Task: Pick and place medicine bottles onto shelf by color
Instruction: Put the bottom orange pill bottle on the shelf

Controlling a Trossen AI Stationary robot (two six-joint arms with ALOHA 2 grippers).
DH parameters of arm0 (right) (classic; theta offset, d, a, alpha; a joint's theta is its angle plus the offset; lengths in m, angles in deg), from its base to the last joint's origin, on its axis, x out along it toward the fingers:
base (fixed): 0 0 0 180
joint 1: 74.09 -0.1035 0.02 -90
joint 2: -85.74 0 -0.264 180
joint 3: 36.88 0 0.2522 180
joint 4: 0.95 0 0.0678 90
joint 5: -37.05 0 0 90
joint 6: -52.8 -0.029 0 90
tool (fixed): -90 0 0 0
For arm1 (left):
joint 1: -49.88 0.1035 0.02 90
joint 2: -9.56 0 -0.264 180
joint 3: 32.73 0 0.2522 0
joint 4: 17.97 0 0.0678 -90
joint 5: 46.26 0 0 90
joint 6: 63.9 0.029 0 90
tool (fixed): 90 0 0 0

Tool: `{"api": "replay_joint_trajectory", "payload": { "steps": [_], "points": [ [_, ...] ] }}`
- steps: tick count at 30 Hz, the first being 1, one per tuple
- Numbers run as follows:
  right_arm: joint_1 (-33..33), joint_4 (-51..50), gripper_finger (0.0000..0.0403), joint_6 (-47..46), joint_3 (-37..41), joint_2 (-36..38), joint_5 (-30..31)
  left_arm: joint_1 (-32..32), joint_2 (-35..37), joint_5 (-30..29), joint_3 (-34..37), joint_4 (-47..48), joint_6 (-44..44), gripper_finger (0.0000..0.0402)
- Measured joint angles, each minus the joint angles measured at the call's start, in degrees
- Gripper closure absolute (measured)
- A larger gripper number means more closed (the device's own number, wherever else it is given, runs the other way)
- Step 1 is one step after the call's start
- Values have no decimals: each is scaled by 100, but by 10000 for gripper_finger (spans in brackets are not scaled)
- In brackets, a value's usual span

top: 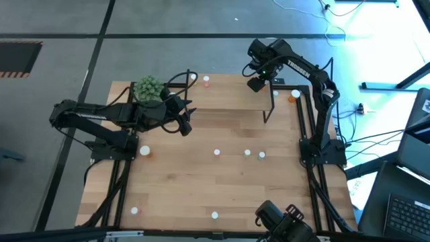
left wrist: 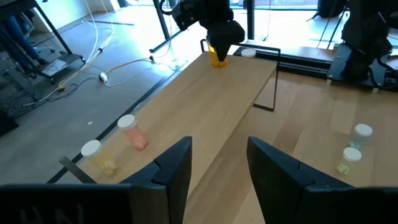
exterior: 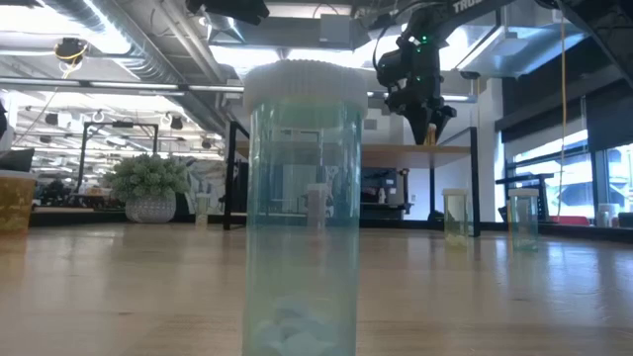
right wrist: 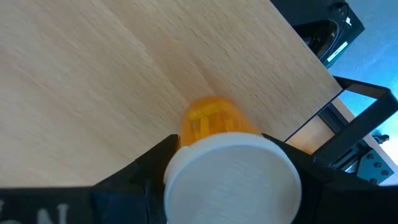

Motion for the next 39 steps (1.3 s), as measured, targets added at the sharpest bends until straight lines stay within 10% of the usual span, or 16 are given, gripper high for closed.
{"api": "replay_joint_trajectory", "payload": {
  "steps": [39],
  "points": [
    [0, 110, 185, -20, -9, 249, -7, 0, 0, 60, 0, 0, 63, 253]
  ]
}}
